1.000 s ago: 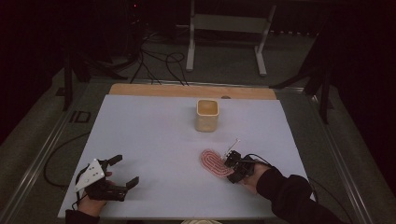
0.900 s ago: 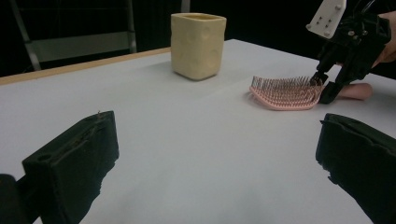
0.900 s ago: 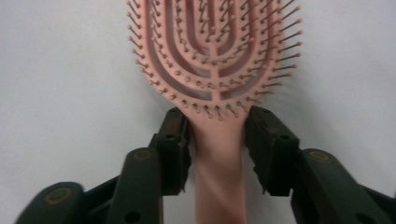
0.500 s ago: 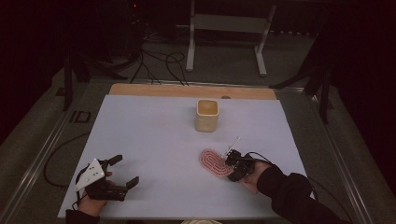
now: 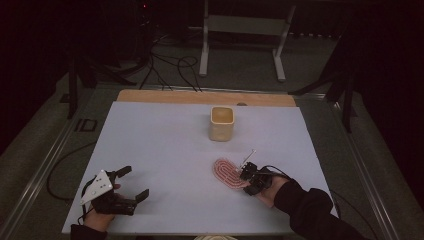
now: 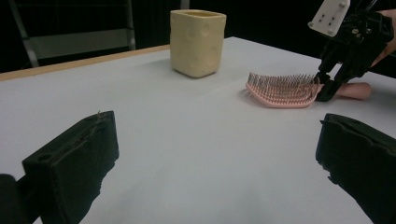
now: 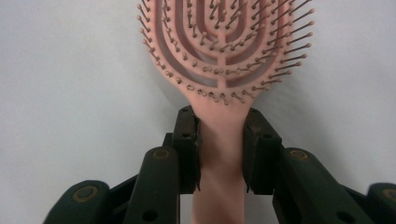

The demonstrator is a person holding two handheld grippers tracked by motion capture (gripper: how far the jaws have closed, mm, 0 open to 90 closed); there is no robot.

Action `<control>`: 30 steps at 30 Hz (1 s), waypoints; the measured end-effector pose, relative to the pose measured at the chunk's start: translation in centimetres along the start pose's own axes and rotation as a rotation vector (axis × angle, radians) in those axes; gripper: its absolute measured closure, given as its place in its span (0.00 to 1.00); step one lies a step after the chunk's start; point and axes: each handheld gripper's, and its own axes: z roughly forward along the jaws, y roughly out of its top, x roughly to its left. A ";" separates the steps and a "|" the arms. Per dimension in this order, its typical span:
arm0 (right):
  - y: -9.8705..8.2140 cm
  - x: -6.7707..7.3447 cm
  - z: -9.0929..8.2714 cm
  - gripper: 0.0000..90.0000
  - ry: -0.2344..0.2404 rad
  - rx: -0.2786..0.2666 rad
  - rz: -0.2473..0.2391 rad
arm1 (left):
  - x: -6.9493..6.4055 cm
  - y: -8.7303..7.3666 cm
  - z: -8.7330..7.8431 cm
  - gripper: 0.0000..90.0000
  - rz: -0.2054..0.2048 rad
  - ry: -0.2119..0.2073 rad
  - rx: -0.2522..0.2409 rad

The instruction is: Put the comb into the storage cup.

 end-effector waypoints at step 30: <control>0.6 -0.2 -2.5 0.78 0.057 -0.305 -0.003 | 0.0 0.0 0.1 0.00 0.004 0.000 0.006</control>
